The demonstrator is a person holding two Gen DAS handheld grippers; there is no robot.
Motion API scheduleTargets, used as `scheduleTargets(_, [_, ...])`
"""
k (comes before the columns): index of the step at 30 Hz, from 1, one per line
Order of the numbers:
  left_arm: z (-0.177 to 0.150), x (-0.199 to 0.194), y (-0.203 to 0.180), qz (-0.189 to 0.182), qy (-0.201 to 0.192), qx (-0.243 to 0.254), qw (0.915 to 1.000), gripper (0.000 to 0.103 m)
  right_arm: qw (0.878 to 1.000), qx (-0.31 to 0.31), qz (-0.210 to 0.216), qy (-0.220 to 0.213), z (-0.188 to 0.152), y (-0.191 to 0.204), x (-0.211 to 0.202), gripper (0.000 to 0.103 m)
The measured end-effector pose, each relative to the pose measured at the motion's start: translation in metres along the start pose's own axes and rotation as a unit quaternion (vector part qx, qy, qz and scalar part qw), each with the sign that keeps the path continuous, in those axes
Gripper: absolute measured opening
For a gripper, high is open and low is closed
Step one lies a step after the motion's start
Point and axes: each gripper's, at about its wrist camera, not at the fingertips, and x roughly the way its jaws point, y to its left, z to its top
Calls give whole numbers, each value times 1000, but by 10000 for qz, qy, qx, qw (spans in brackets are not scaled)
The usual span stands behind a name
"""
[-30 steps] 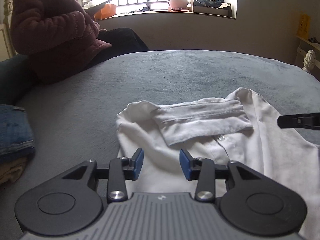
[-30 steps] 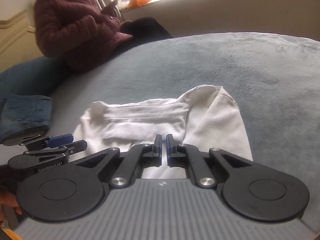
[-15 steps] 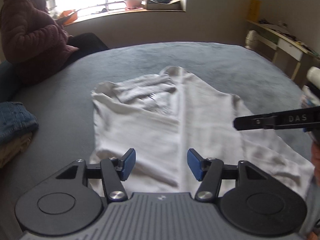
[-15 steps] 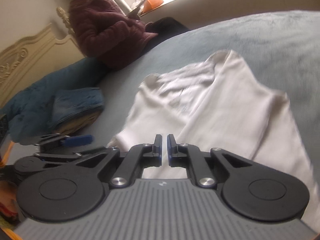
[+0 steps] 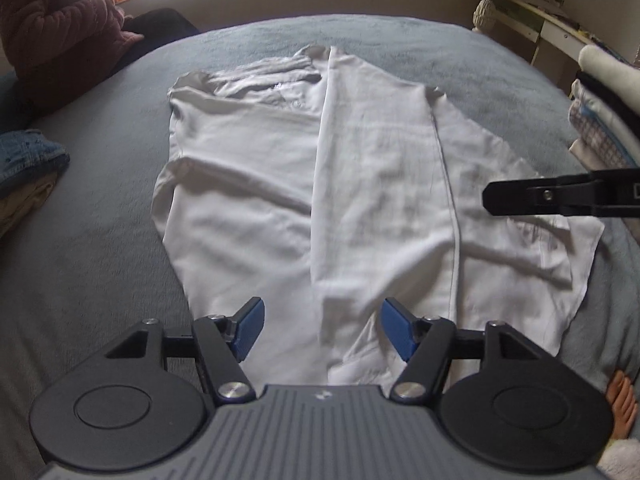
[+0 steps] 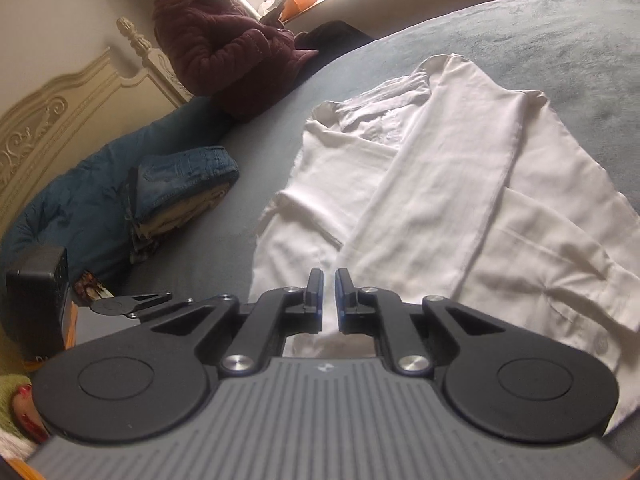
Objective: Fold clothes
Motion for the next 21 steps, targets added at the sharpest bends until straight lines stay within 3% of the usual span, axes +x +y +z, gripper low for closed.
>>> scheduleTargets(10, [-10, -1, -4, 63, 136, 10, 9999, 66, 9991, -77, -39, 425, -25, 9, 2, 13])
scheduleTargets(21, [-9, -2, 14, 46, 173, -441, 9989, 67, 9990, 10, -51, 454, -24, 6, 3, 23])
